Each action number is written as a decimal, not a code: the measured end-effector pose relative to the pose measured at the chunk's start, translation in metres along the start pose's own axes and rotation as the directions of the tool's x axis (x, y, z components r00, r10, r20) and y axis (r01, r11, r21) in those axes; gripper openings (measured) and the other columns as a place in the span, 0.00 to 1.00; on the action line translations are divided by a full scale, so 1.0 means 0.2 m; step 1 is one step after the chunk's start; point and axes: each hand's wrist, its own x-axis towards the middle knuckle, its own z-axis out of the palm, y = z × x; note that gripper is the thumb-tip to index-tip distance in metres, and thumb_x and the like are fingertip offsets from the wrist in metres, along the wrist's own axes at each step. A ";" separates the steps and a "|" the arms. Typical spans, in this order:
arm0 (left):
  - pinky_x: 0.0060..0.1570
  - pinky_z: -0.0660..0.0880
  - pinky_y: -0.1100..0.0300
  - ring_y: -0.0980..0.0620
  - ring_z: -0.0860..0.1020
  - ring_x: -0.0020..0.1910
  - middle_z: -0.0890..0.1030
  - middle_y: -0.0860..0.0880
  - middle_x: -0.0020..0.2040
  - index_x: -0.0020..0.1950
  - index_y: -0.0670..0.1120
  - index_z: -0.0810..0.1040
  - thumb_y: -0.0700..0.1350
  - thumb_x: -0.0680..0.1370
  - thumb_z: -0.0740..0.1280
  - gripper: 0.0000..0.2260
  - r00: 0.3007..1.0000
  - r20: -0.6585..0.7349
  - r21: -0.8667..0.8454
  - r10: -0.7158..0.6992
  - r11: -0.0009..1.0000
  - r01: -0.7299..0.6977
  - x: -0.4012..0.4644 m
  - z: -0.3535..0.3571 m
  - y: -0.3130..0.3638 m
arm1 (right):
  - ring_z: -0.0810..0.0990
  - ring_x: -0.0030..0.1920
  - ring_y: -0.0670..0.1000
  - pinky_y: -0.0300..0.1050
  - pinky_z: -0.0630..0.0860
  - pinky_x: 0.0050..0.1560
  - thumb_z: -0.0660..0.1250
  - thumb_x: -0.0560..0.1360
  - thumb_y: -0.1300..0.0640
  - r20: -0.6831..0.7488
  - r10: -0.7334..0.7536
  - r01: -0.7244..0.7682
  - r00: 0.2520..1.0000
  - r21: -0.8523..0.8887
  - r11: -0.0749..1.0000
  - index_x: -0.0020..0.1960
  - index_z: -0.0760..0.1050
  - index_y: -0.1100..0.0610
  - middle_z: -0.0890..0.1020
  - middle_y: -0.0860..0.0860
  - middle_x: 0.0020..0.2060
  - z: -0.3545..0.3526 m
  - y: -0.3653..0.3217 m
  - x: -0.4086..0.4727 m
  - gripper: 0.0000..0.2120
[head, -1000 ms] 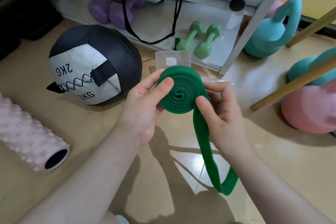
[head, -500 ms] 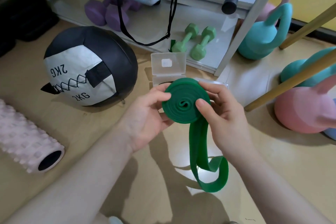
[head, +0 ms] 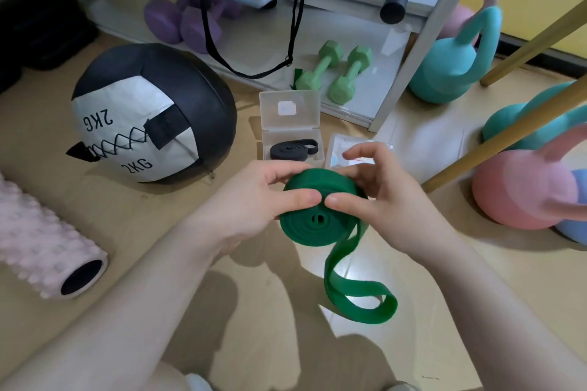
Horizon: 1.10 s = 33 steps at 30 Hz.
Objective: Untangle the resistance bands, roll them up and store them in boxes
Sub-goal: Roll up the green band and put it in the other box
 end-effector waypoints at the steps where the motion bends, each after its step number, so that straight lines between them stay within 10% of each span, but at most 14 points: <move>1: 0.47 0.79 0.62 0.54 0.83 0.46 0.85 0.53 0.47 0.50 0.56 0.82 0.38 0.72 0.70 0.13 0.999 -0.017 0.002 0.028 1.000 -0.028 0.00 0.01 0.00 | 0.81 0.46 0.52 0.55 0.78 0.51 0.75 0.65 0.52 -0.035 0.017 -0.019 0.999 -0.033 0.999 0.49 0.69 0.46 0.82 0.50 0.44 -0.01 0.00 0.00 0.19; 15: 0.42 0.80 0.62 0.55 0.82 0.43 0.84 0.52 0.45 0.52 0.50 0.80 0.42 0.74 0.65 0.09 0.973 -0.224 -0.243 0.051 0.964 -0.107 0.01 -0.02 0.02 | 0.77 0.39 0.48 0.39 0.73 0.39 0.70 0.71 0.57 -0.134 -0.078 0.078 0.988 -0.001 0.997 0.47 0.69 0.44 0.77 0.46 0.49 0.02 -0.03 0.01 0.13; 24: 0.42 0.77 0.63 0.55 0.82 0.45 0.83 0.50 0.48 0.51 0.52 0.80 0.39 0.75 0.66 0.10 0.953 -0.281 -0.149 0.115 0.976 -0.161 0.02 -0.02 0.00 | 0.80 0.48 0.51 0.53 0.76 0.52 0.72 0.70 0.59 -0.198 -0.067 0.062 0.978 -0.028 0.998 0.45 0.68 0.45 0.81 0.49 0.46 0.05 -0.02 0.00 0.14; 33: 0.48 0.80 0.52 0.48 0.81 0.50 0.82 0.44 0.53 0.59 0.44 0.77 0.44 0.77 0.61 0.13 0.971 -0.219 -0.537 -0.101 0.843 -0.033 0.03 0.02 -0.01 | 0.79 0.53 0.45 0.45 0.76 0.55 0.69 0.72 0.61 -0.154 -0.093 0.114 0.984 0.139 0.984 0.60 0.70 0.48 0.80 0.47 0.52 0.10 -0.02 -0.02 0.19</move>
